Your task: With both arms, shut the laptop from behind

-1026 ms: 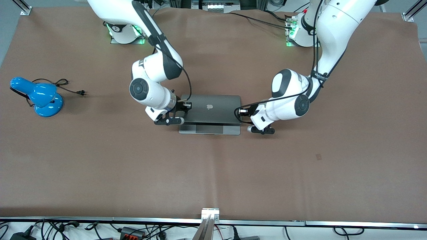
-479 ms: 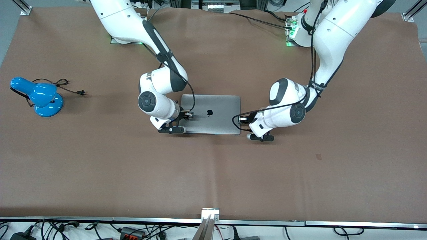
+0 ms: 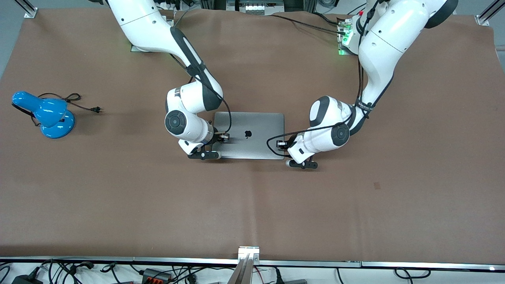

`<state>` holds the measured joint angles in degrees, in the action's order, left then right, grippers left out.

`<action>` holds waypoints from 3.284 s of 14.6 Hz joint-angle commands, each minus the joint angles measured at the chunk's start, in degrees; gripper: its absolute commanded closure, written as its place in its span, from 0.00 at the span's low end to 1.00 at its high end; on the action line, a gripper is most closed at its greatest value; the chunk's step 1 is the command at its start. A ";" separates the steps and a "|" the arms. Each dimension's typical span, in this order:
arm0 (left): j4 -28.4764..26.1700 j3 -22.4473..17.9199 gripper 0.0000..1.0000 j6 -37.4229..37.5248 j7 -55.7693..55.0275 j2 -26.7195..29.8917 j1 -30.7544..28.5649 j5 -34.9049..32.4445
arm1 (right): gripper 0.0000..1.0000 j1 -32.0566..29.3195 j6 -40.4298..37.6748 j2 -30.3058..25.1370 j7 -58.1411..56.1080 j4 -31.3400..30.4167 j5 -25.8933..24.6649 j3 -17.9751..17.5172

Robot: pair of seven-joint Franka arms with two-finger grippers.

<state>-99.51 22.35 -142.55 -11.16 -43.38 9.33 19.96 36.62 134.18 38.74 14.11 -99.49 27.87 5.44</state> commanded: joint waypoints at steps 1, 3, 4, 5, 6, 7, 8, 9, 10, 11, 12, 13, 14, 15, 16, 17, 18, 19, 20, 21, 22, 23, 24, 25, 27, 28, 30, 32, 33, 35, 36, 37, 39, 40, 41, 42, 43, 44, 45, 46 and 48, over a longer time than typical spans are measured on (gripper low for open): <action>1.16 -1.08 1.00 -0.27 -1.67 -0.83 1.13 -1.41 | 1.00 0.03 0.38 1.60 0.30 1.49 -0.63 0.19; 1.59 -1.08 1.00 -0.18 -1.85 -0.48 0.69 -1.41 | 1.00 0.03 0.29 1.51 0.22 1.49 -0.63 0.19; 1.94 -1.08 1.00 -0.09 -1.94 -0.39 0.60 -1.41 | 1.00 0.03 0.29 1.43 0.22 1.49 -0.71 0.28; 2.03 -1.08 1.00 -0.01 -2.29 -0.30 0.52 -1.41 | 1.00 0.37 0.12 1.25 0.13 1.49 -0.72 0.97; 2.03 -1.08 1.00 0.08 -2.55 -0.21 0.34 -1.50 | 1.00 0.73 -0.15 0.55 0.04 1.49 -0.89 2.02; 2.03 -1.08 1.00 0.17 -2.55 0.05 0.25 -1.50 | 1.00 0.90 -1.11 -0.32 0.04 1.40 -1.15 2.56; 2.03 -1.08 1.00 0.61 -2.55 0.31 -0.01 -1.50 | 1.00 0.90 -2.42 -1.46 0.04 1.40 -1.24 3.00; 1.95 -1.08 1.00 2.00 -2.55 1.54 -0.53 -1.50 | 1.00 0.90 -3.91 -2.52 -0.13 1.40 -1.50 4.05; 2.03 -1.08 1.00 4.45 -2.64 2.59 -1.32 -1.50 | 1.00 0.90 -5.84 -4.01 -0.31 1.40 -2.12 4.84; 2.03 -1.08 0.97 6.74 -2.55 3.82 -2.46 -1.50 | 1.00 0.73 -8.21 -5.68 -0.31 1.40 -3.17 5.54; 2.03 -1.08 0.96 9.20 -2.38 5.31 -4.04 -1.59 | 1.00 0.64 -10.15 -7.26 -0.40 1.40 -4.66 6.51; 2.12 -1.08 0.93 12.53 -2.12 6.81 -5.97 -1.67 | 1.00 0.47 -12.17 -8.41 -0.57 1.40 -6.58 7.39; 2.82 -0.99 0.93 16.39 -1.94 8.74 -7.82 -1.76 | 1.00 0.38 -13.84 -9.55 -0.92 1.32 -8.43 7.92; 4.39 -1.08 0.93 21.65 -1.94 10.06 -9.23 -1.76 | 1.00 0.38 -15.86 -10.52 -1.54 1.14 -9.49 8.79; 7.02 -1.17 0.92 27.71 -1.94 10.94 -10.28 -2.20 | 1.00 0.38 -17.71 -11.22 -1.89 1.31 -10.03 10.20; 10.61 -1.34 0.90 34.21 -1.85 11.56 -11.51 -6.03 | 1.00 0.46 -19.21 -12.28 -3.37 1.31 -10.29 11.43; 13.34 -0.91 0.90 39.32 -1.76 12.18 -12.83 -9.38 | 1.00 0.38 -20.18 -13.16 -5.04 1.40 -10.90 12.48; 15.37 -0.82 0.90 43.63 -1.67 12.70 -13.28 -10.45 | 1.00 0.38 -21.75 -14.38 -5.67 1.40 -11.35 13.80; 16.61 -1.17 0.89 47.16 -1.67 14.54 -13.37 -10.73 | 0.83 0.46 -23.60 -14.92 -5.59 1.75 -11.61 14.86; 16.71 -1.26 0.79 48.67 -1.59 16.03 -14.33 -10.90 | 0.34 0.64 -25.62 -15.27 -5.15 3.15 -12.57 15.82; 16.71 -1.26 0.74 49.21 -1.67 17.09 -15.64 -10.99 | 0.00 0.55 -28.07 -15.27 -5.15 4.99 -14.49 16.79; 16.71 -1.26 0.69 49.30 -1.59 17.37 -17.05 -10.90 | 0.00 0.38 -30.36 -15.36 -5.32 7.09 -15.91 17.41; 16.97 -0.91 0.62 49.39 -1.59 17.46 -19.59 -10.99 | 0.00 0.38 -32.99 -15.36 -5.50 9.29 -16.36 18.46; 17.06 -0.64 0.53 49.82 -0.11 17.46 -21.87 -10.99 | 0.00 0.38 -35.20 -15.36 -5.58 11.92 -16.36 19.95; 17.59 -0.99 0.46 50.27 3.50 17.46 -23.21 -10.99 | 0.00 0.11 -38.80 -15.36 -5.94 16.94 -16.36 22.42; 17.85 -1.17 0.34 51.40 3.69 17.54 -23.39 -10.99 | 0.00 0.11 -40.30 -15.36 -5.94 18.44 -16.36 23.47; 19.69 -1.17 0.00 54.21 3.69 19.38 -23.65 -10.99 | 0.00 0.20 -44.25 -15.36 -6.02 21.69 -16.27 26.19; 20.93 -1.26 0.00 57.37 3.42 20.88 -23.66 -10.99 | 0.00 0.11 -46.81 -15.36 -6.29 24.50 -16.10 29.70; 22.76 -1.34 0.00 59.39 3.25 21.84 -23.74 -10.99 | 0.00 0.03 -47.08 -15.45 -7.07 25.65 -16.01 31.55; 28.20 -1.87 0.00 62.38 3.60 22.03 -24.70 -13.34 | 0.00 0.29 -46.99 -16.41 -7.69 26.01 -15.48 33.93; 31.62 -1.70 0.00 65.62 3.69 22.03 -25.06 -15.89 | 0.00 0.20 -46.99 -17.29 -8.04 26.01 -15.39 33.77; 34.18 -1.78 0.00 67.82 3.60 21.94 -25.06 -17.04 | 0.00 0.03 -46.99 -17.38 -8.05 26.01 -15.39 33.94; 34.91 -1.78 0.00 68.90 3.51 21.59 -25.15 -18.72 | 0.00 -0.85 -46.73 -17.38 -8.13 26.01 -14.00 33.86; 34.99 -1.70 0.00 68.90 3.60 21.59 -24.80 -20.12 | 0.00 -3.90 -46.30 -17.38 -8.13 26.10 -11.90 32.98; 34.99 -1.44 0.00 68.81 3.51 21.67 -25.06 -20.74 | 0.00 -7.67 -45.51 -17.56 -8.74 26.27 -10.05 30.10; 34.82 -1.69 0.00 68.47 3.51 22.02 -25.24 -21.01 | 0.00 -11.19 -44.63 -18.26 -10.23 26.45 -10.21 27.11; 34.12 -1.87 0.00 67.33 3.25 23.07 -25.24 -21.10 | 0.00 -14.79 -43.58 -18.61 -12.33 26.45 -11.25 24.56; 30.98 -2.05 0.00 65.32 3.34 24.91 -25.24 -22.40 | 0.00 -19.18 -42.00 -19.22 -13.57 26.45 -13.09 20.62; 28.17 -3.18 0.00 63.38 3.86 27.28 -25.15 -23.20 | 0.00 -23.49 -41.29 -20.36 -14.71 26.45 -15.20 15.80; 23.96 -4.58 0.00 61.71 3.95 30.43 -24.37 -23.21 | 0.00 -27.79 -41.28 -21.33 -14.64 26.19 -18.18 10.44; 9.41 -5.12 0.00 53.39 4.04 39.47 -23.65 -22.60 | 0.00 -37.02 -41.19 -22.91 -13.94 25.75 -23.46 -0.90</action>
<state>-72.90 19.27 -81.31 -7.90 -15.92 -15.49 -2.14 7.34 92.68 18.36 -0.13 -73.16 8.80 15.06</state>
